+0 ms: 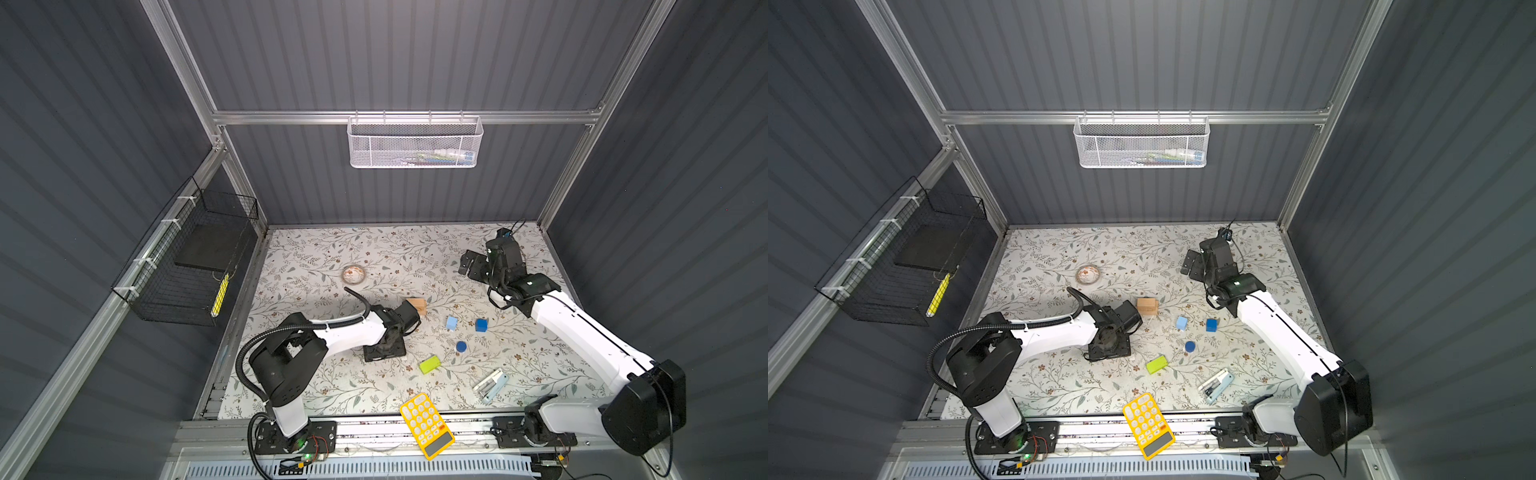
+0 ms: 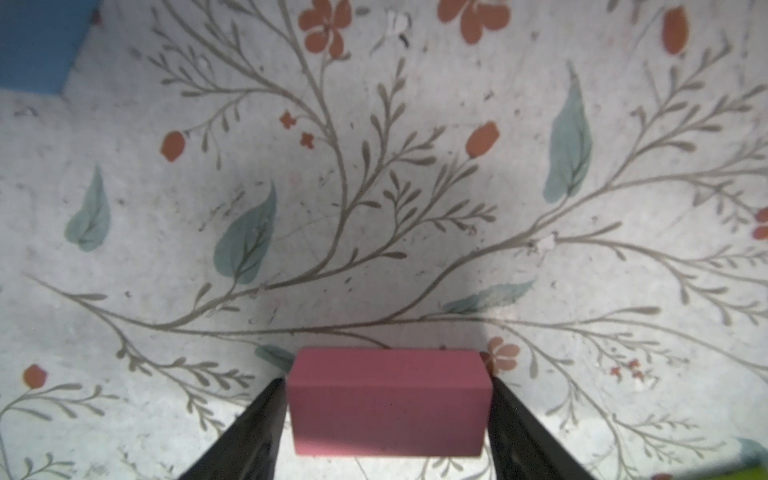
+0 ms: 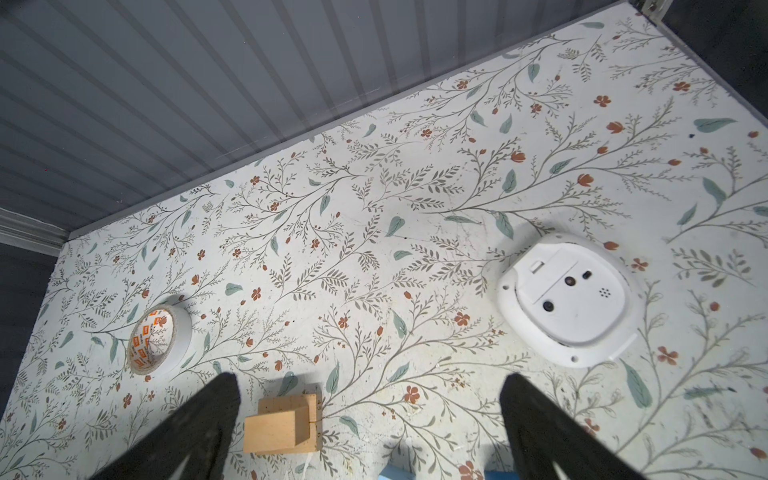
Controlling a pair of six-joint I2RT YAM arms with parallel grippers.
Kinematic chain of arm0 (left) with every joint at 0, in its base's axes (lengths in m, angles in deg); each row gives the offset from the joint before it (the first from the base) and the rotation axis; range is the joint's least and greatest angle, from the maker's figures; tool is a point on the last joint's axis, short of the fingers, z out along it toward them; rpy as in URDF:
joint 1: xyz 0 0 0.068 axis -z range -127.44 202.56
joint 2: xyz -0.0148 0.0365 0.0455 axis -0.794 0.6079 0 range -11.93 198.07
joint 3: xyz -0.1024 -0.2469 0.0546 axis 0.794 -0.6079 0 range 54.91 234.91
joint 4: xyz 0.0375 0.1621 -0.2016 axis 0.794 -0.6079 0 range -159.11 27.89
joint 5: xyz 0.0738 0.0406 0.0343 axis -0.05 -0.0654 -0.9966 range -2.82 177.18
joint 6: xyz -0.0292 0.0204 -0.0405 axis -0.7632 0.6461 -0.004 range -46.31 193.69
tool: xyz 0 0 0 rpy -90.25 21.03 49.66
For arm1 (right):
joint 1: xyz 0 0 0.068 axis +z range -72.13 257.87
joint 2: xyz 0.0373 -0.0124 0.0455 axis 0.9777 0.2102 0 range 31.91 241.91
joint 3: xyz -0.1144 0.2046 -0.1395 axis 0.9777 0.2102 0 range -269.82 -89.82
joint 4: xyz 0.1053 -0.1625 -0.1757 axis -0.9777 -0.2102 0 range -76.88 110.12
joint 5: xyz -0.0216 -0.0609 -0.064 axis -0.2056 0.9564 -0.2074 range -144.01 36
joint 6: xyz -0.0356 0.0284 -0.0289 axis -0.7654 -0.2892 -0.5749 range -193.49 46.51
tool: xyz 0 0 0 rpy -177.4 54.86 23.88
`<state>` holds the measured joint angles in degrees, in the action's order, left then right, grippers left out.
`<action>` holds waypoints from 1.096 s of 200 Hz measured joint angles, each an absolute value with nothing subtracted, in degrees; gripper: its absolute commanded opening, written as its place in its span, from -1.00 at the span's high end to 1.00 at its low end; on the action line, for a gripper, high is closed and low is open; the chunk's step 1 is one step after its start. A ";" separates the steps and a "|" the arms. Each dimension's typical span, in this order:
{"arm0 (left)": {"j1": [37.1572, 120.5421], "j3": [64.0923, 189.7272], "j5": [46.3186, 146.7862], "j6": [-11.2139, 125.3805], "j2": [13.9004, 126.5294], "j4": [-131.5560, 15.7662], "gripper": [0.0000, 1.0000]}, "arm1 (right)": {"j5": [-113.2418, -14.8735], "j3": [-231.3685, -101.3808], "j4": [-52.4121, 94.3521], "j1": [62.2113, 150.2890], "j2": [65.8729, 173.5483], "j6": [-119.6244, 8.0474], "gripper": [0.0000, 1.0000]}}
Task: Build the wood block tower
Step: 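Lift the pink block with the left gripper off the table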
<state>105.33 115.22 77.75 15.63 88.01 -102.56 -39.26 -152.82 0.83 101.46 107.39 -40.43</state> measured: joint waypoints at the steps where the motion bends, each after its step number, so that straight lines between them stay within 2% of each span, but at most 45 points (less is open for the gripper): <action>1: 105.33 115.25 77.75 15.63 88.01 -102.58 -0.51 | -39.28 -152.82 0.83 101.46 107.39 -40.43 -0.98; 219: 105.33 115.22 77.92 11.93 86.35 -102.71 -0.44 | -40.57 -152.82 0.87 101.46 107.44 -40.39 -0.98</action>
<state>105.33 115.22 77.92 11.93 86.35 -102.71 -40.57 -152.82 0.87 101.46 107.44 -40.39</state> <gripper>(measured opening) 0.721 0.991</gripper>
